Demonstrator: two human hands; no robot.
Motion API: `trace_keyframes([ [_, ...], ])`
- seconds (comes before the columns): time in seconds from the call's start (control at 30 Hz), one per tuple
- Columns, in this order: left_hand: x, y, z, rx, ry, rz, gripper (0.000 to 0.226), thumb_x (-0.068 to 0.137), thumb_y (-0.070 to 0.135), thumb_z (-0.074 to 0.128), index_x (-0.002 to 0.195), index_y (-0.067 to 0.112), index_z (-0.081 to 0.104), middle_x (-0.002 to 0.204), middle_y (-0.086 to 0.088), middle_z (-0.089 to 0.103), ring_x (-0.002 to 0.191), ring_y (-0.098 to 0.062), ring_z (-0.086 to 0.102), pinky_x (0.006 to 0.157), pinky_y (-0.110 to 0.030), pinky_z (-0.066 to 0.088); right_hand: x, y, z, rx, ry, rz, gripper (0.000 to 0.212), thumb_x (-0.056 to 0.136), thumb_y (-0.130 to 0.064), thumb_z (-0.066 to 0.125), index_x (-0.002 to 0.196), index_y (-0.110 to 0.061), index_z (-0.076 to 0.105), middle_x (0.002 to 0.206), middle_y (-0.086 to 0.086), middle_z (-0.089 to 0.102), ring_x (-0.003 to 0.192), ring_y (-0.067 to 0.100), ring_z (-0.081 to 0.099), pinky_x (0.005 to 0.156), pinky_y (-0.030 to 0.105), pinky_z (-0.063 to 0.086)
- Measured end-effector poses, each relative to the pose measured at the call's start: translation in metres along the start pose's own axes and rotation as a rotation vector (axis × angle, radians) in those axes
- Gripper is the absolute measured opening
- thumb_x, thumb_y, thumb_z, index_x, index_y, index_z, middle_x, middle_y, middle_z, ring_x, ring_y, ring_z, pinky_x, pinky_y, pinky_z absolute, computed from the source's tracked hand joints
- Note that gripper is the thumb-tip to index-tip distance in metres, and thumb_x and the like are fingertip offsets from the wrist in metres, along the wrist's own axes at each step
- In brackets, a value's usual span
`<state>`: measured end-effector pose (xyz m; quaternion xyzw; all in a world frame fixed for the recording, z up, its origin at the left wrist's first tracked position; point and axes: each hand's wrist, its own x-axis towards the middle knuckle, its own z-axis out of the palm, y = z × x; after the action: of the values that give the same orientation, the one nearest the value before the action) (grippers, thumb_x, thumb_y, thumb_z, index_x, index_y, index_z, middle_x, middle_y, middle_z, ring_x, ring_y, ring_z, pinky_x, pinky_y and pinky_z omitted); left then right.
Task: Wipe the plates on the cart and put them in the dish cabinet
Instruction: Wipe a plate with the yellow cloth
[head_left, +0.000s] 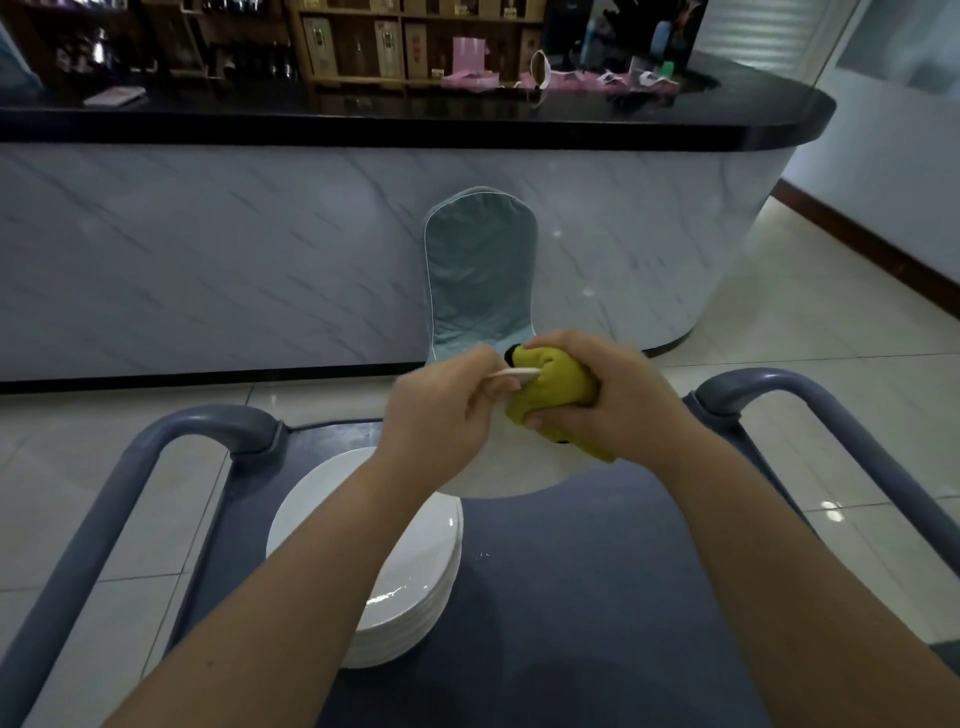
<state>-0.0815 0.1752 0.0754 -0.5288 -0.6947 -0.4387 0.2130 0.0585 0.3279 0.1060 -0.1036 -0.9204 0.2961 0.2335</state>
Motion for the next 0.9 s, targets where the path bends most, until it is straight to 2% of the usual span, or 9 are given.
trace_keyframes([
  [0.13, -0.011, -0.005, -0.001, -0.346, 0.245, -0.469, 0.018, 0.095, 0.026, 0.055, 0.078, 0.021, 0.052, 0.067, 0.016, 0.054, 0.062, -0.003, 0.048, 0.058, -0.017, 0.036, -0.010, 0.015, -0.001, 0.314, 0.151, 0.261, 0.049, 0.067, -0.020, 0.089, 0.106, -0.034, 0.062, 0.093, -0.021, 0.066, 0.089, -0.003, 0.061, 0.072, 0.012, 0.048],
  [0.2, -0.026, -0.013, 0.011, -0.383, 0.189, -0.591, 0.018, 0.096, 0.025, 0.050, 0.080, 0.017, 0.052, 0.069, 0.016, 0.054, 0.064, -0.003, 0.048, 0.060, -0.020, 0.038, -0.021, 0.022, 0.017, 0.312, 0.211, 0.320, 0.042, 0.069, -0.020, 0.087, 0.100, -0.030, 0.062, 0.089, -0.017, 0.066, 0.085, -0.002, 0.061, 0.071, 0.013, 0.048],
  [0.27, -0.036, -0.027, 0.020, -0.256, 0.025, -0.498, 0.016, 0.095, 0.024, 0.043, 0.090, 0.017, 0.056, 0.078, 0.011, 0.057, 0.074, -0.014, 0.051, 0.068, -0.032, 0.042, -0.028, 0.024, 0.031, 0.272, 0.237, 0.312, 0.037, 0.070, -0.019, 0.087, 0.094, -0.030, 0.061, 0.086, -0.017, 0.065, 0.081, -0.003, 0.060, 0.070, 0.010, 0.046],
  [0.37, -0.020, -0.025, 0.025, 0.059, -0.139, -0.084, 0.021, 0.095, 0.024, 0.043, 0.102, 0.015, 0.061, 0.090, -0.001, 0.062, 0.081, -0.025, 0.051, 0.075, -0.040, 0.042, -0.025, 0.019, 0.031, 0.172, 0.224, 0.249, 0.037, 0.069, -0.026, 0.087, 0.094, -0.032, 0.060, 0.086, -0.016, 0.064, 0.082, 0.002, 0.059, 0.072, 0.019, 0.049],
  [0.47, 0.015, 0.001, 0.021, 0.139, -0.107, 0.156, 0.031, 0.099, 0.034, 0.049, 0.087, 0.011, 0.065, 0.080, -0.004, 0.063, 0.070, -0.026, 0.053, 0.061, -0.038, 0.041, -0.013, 0.003, 0.020, 0.075, 0.210, 0.130, 0.039, 0.067, -0.041, 0.081, 0.099, -0.029, 0.062, 0.084, -0.014, 0.063, 0.079, 0.007, 0.059, 0.072, 0.028, 0.050],
  [0.57, 0.040, 0.014, 0.016, 0.127, -0.018, 0.166, 0.026, 0.094, 0.032, 0.058, 0.080, 0.011, 0.065, 0.077, -0.001, 0.065, 0.070, -0.023, 0.053, 0.058, -0.035, 0.039, -0.006, -0.010, 0.000, 0.082, 0.230, 0.094, 0.039, 0.069, -0.041, 0.082, 0.099, -0.033, 0.059, 0.084, -0.018, 0.061, 0.079, 0.005, 0.058, 0.071, 0.025, 0.049],
  [0.63, 0.045, 0.011, 0.013, 0.049, 0.020, 0.042, 0.012, 0.088, 0.028, 0.063, 0.081, 0.019, 0.067, 0.081, 0.005, 0.067, 0.075, -0.020, 0.057, 0.062, -0.032, 0.043, -0.005, -0.012, -0.013, 0.108, 0.231, 0.114, 0.041, 0.071, -0.035, 0.085, 0.101, -0.036, 0.058, 0.090, -0.017, 0.062, 0.084, 0.003, 0.058, 0.074, 0.019, 0.048],
  [0.8, 0.029, 0.001, 0.016, -0.433, 0.359, -0.772, 0.023, 0.095, 0.027, 0.058, 0.072, 0.030, 0.055, 0.061, 0.022, 0.053, 0.061, 0.002, 0.046, 0.063, -0.023, 0.037, -0.021, 0.006, -0.002, 0.514, 0.373, 0.334, 0.038, 0.072, -0.028, 0.085, 0.100, -0.031, 0.061, 0.095, -0.010, 0.066, 0.089, 0.006, 0.064, 0.076, 0.024, 0.054],
  [0.9, -0.006, 0.000, 0.032, -0.388, 0.228, -0.801, 0.019, 0.101, 0.034, 0.048, 0.085, 0.027, 0.056, 0.069, 0.022, 0.056, 0.067, 0.002, 0.049, 0.065, -0.026, 0.039, -0.038, 0.023, 0.016, 0.486, 0.428, 0.396, 0.033, 0.076, -0.017, 0.083, 0.097, -0.029, 0.060, 0.091, -0.009, 0.067, 0.081, -0.002, 0.061, 0.072, 0.016, 0.050],
])
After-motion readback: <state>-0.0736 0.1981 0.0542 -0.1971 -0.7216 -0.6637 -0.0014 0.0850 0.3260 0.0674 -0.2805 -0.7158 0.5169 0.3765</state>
